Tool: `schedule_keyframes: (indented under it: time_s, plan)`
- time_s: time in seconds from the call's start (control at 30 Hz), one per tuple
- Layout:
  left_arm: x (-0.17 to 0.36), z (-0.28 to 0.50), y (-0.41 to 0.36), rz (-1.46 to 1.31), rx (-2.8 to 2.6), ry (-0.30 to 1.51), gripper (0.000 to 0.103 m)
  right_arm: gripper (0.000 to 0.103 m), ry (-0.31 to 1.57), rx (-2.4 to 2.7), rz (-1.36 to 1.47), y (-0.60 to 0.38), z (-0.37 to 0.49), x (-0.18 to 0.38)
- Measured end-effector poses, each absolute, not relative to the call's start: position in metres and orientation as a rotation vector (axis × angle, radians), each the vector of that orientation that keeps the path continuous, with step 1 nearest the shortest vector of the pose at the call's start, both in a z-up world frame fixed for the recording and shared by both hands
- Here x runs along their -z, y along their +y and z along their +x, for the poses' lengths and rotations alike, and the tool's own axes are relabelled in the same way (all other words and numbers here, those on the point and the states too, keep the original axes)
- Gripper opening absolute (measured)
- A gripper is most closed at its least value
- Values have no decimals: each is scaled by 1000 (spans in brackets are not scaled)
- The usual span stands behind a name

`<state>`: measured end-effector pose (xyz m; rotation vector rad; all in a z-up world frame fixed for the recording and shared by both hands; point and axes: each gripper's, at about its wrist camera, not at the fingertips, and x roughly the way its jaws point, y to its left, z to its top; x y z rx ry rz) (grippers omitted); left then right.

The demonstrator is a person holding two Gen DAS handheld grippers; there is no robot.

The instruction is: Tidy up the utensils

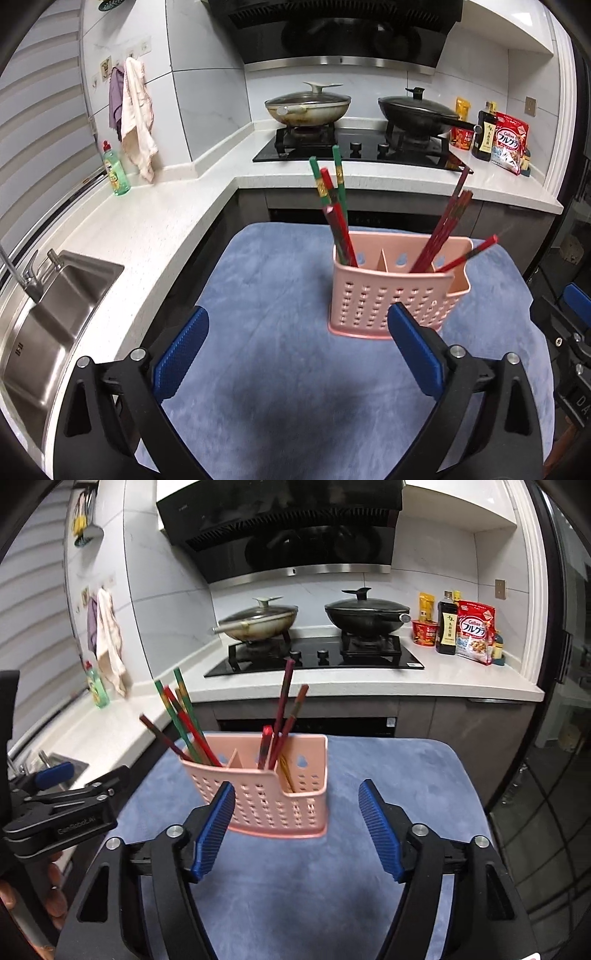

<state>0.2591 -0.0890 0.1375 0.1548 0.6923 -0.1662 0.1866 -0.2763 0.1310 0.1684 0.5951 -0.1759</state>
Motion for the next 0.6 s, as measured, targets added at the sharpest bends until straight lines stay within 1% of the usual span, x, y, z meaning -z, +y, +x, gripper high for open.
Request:
schedule_keyframes:
  time_s: [0.03,0.13,0.3,0.37,0.4,0.6]
  plan:
    - [-137,257,-88,156,165,695,95,75,598,178,168,-275,185,-130]
    - [-133,252,-86,158,162,704,95,83,608,178,167,-271,181,-125]
    - [-126,245,-83,163,159,721,96,86,627,175,173,-266,174,-118]
    - [-123,243,-82,166,158,727,96,94,642,174,171,-265,174,-116]
    - [-122,242,-82,167,156,730,96,97,646,177,170,-264,173,-114]
    - [-112,240,-81,173,151,758,96,97,647,195,174,-263,168,-111]
